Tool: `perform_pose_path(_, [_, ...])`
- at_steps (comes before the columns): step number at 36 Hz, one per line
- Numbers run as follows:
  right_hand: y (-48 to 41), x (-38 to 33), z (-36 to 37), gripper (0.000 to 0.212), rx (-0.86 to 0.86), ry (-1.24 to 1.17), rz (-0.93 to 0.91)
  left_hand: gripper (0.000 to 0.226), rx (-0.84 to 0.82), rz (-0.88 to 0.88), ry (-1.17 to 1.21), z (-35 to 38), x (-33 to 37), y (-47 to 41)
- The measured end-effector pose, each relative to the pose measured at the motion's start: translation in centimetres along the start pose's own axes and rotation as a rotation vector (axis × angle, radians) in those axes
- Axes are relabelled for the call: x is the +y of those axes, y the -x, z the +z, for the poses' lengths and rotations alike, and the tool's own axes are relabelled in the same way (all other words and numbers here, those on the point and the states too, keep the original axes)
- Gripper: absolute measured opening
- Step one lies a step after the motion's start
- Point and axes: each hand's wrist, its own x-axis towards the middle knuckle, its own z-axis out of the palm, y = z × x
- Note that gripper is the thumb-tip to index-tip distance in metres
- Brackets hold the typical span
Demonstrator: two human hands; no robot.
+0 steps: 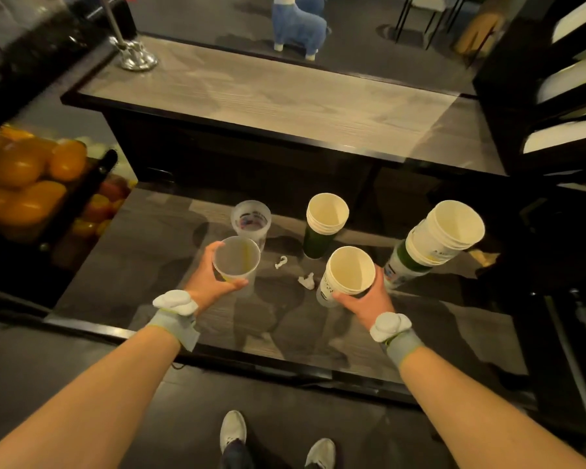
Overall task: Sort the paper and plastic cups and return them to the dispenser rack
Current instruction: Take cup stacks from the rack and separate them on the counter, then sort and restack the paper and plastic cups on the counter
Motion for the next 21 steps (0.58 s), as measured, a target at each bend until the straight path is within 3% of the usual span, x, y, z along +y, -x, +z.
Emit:
perform_pose_path(7, [0.7, -0.7, -0.1, 0.095, -0.060, 0.053, 0.006, 0.105, -0.026, -0.043, -0.024, -0.5, 1.3, 0.8])
perform_pose_path(12, [1.0, -1.7, -0.1, 0.094, -0.096, 0.112, 0.048, 0.122, 0.069, -0.026, 0.011, -1.5, 2.9, 0.8])
perform_pose_path(21, [1.8, -2.4, -3.2, 0.088, -0.077, 0.272, 0.187, 0.058, 0.199, 0.237, -0.115, 0.0, 10.3, 0.7])
